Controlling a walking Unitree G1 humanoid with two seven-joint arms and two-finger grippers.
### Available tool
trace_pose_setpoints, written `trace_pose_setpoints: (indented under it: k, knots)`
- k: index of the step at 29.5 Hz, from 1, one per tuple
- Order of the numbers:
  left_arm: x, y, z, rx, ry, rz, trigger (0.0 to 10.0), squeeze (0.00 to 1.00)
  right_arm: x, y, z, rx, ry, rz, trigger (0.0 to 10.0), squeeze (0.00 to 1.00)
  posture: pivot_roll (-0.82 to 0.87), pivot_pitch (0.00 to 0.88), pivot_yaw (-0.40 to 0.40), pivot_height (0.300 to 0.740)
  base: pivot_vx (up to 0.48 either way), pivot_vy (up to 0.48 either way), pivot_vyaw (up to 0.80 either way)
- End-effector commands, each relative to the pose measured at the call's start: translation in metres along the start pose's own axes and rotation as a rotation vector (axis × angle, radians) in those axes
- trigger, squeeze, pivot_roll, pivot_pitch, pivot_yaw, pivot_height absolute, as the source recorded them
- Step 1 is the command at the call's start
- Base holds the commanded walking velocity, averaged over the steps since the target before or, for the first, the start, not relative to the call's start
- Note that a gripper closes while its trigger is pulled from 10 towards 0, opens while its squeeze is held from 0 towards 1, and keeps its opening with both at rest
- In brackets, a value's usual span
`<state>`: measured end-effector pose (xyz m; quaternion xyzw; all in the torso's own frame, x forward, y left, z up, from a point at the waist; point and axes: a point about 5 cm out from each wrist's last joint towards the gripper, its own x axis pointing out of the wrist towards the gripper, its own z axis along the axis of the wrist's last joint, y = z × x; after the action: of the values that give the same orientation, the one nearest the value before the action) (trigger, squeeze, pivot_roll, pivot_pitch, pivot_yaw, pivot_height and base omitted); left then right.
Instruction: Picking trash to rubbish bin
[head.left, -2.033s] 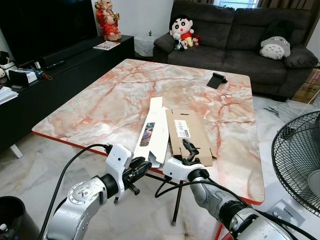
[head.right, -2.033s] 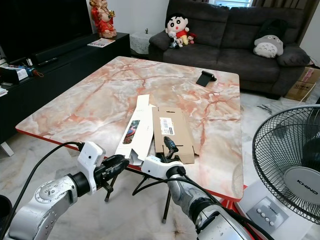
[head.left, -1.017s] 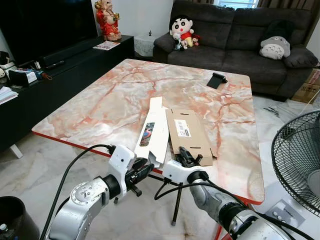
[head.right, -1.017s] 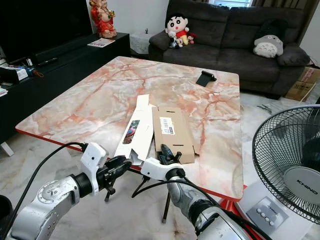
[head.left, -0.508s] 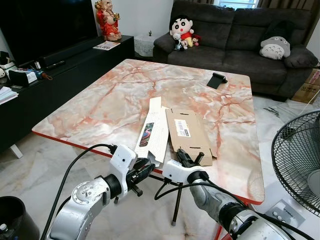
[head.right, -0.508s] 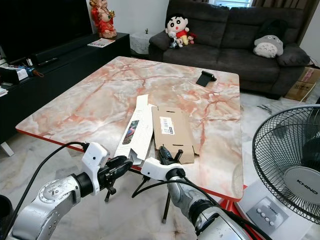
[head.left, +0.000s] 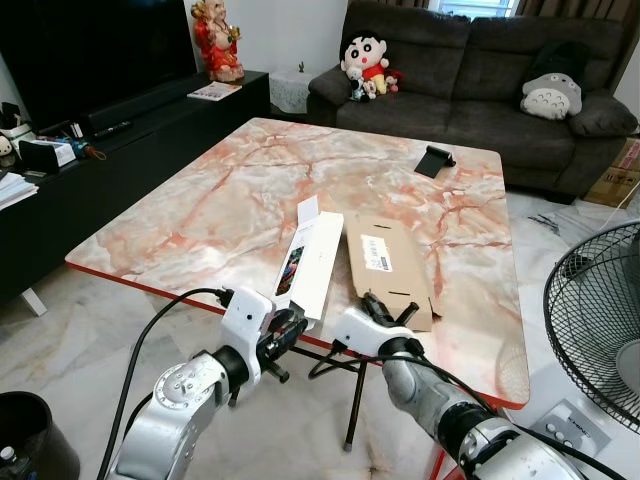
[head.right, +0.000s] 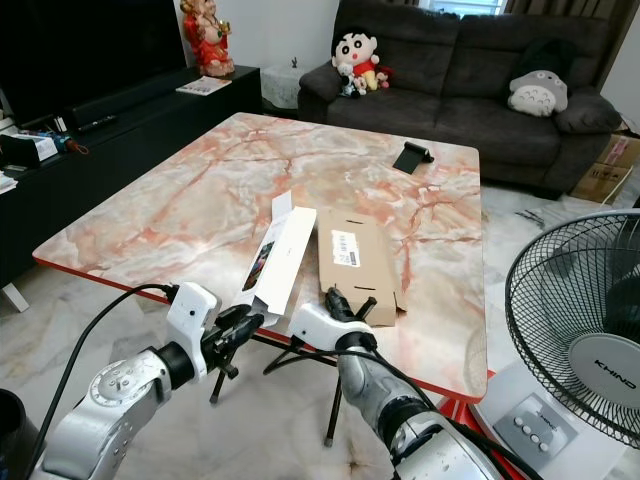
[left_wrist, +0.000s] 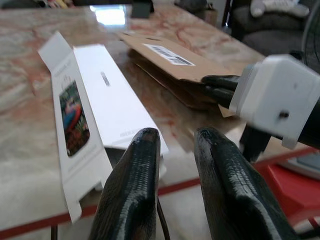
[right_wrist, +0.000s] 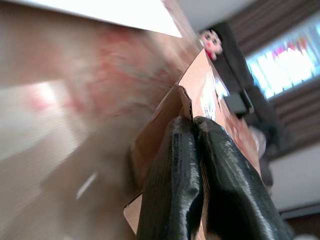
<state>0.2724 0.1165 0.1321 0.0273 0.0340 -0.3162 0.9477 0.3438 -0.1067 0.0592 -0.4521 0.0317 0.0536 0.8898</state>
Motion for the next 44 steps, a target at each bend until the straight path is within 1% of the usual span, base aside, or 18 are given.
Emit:
trace_pose_setpoints:
  k: [1, 3, 5, 10, 11, 12, 13, 15, 21, 22, 23, 26, 30, 31, 33, 34, 41, 44]
  knots:
    - [0.001, 0.004, 0.004, 0.013, -0.019, 0.025, 10.0, 0.0, 0.006, -0.009, 0.008, 0.058, -0.011, -0.027, 10.0, 0.0, 0.13, 0.006, -0.046, 0.74, 0.0, 0.0, 0.0]
    - [0.001, 0.004, 0.003, 0.014, -0.021, 0.026, 10.0, 0.0, 0.006, -0.009, 0.008, 0.059, -0.01, -0.027, 10.0, 0.0, 0.13, 0.006, -0.046, 0.74, 0.0, 0.0, 0.0]
    - [0.007, 0.007, 0.006, 0.021, -0.071, 0.095, 10.0, 0.0, 0.016, -0.027, 0.019, 0.168, -0.027, -0.086, 10.0, 0.0, 0.12, 0.0, -0.042, 0.74, 0.0, 0.0, 0.0]
    - [0.013, 0.021, 0.01, 0.039, -0.125, 0.247, 10.0, 0.0, 0.023, -0.042, 0.038, 0.339, -0.087, -0.114, 10.0, 0.0, 0.11, 0.0, -0.039, 0.74, 0.0, 0.0, 0.0]
    - [0.015, 0.026, 0.014, 0.028, -0.161, 0.312, 10.0, 0.0, 0.025, -0.045, 0.046, 0.559, -0.095, -0.092, 10.0, 0.0, 0.11, 0.0, -0.038, 0.74, 0.0, 0.0, 0.0]
    - [0.015, 0.026, 0.014, 0.028, -0.161, 0.312, 10.0, 0.0, 0.025, -0.045, 0.046, 0.559, -0.095, -0.092, 10.0, 0.0, 0.11, 0.0, -0.038, 0.74, 0.0, 0.0, 0.0]
    - [0.016, 0.029, 0.016, 0.032, -0.176, 0.335, 10.0, 0.0, 0.027, -0.049, 0.048, 0.686, -0.085, -0.1, 10.0, 0.0, 0.1, 0.0, -0.036, 0.74, 0.0, 0.0, 0.0]
    - [0.016, 0.031, 0.017, 0.028, -0.195, 0.361, 10.0, 0.0, 0.028, -0.053, 0.047, 0.79, -0.075, -0.118, 10.0, 0.0, 0.1, 0.0, -0.034, 0.74, 0.0, 0.0, 0.0]
    - [0.018, 0.033, 0.019, 0.026, -0.225, 0.391, 10.0, 0.0, 0.029, -0.065, 0.045, 0.887, -0.089, -0.165, 10.0, 0.0, 0.1, 0.0, -0.032, 0.74, 0.0, 0.0, 0.0]
    - [0.019, 0.033, 0.019, 0.026, -0.235, 0.396, 10.0, 0.0, 0.03, -0.071, 0.043, 0.904, -0.107, -0.191, 2.3, 0.0, 0.1, 0.0, -0.032, 0.74, 0.0, 0.0, 0.0]
    - [0.019, 0.033, 0.019, 0.027, -0.238, 0.397, 10.0, 0.0, 0.03, -0.074, 0.043, 0.903, -0.114, -0.204, 0.0, 0.0, 0.1, 0.0, -0.032, 0.74, 0.0, 0.0, 0.0]
    - [0.021, 0.032, 0.017, 0.028, -0.251, 0.403, 10.0, 0.0, 0.03, -0.088, 0.035, 0.902, -0.131, -0.262, 0.0, 0.0, 0.09, 0.0, -0.03, 0.74, 0.0, 0.0, 0.0]
    - [0.022, 0.03, 0.016, 0.036, -0.256, 0.401, 10.0, 0.0, 0.03, -0.096, 0.032, 0.903, -0.135, -0.291, 0.0, 0.0, 0.09, 0.0, -0.03, 0.74, 0.0, 0.0, 0.0]
    - [0.023, 0.03, 0.016, 0.038, -0.259, 0.402, 10.0, 0.0, 0.031, -0.1, 0.032, 0.893, -0.141, -0.305, 2.6, 0.0, 0.09, 0.0, -0.03, 0.74, 0.0, 0.0, 0.0]
    - [0.024, 0.03, 0.016, 0.038, -0.26, 0.403, 10.0, 0.0, 0.031, -0.103, 0.033, 0.88, -0.145, -0.316, 2.6, 0.0, 0.09, 0.0, -0.031, 0.74, 0.0, 0.0, 0.0]
    - [0.024, 0.03, 0.016, 0.038, -0.261, 0.403, 10.0, 0.0, 0.031, -0.104, 0.033, 0.885, -0.148, -0.319, 10.0, 0.0, 0.09, 0.0, -0.031, 0.74, 0.0, 0.0, 0.0]
    - [0.026, 0.033, 0.019, 0.047, -0.28, 0.432, 10.0, 0.0, 0.031, -0.114, 0.037, 0.926, -0.198, -0.357, 10.0, 0.0, 0.09, 0.0, -0.036, 0.74, 0.0, 0.0, 0.0]
    - [0.024, 0.038, 0.02, 0.045, -0.291, 0.471, 10.0, 0.0, 0.029, -0.111, 0.04, 0.933, -0.214, -0.356, 10.0, 0.0, 0.08, 0.0, -0.032, 0.74, 0.0, 0.0, 0.0]
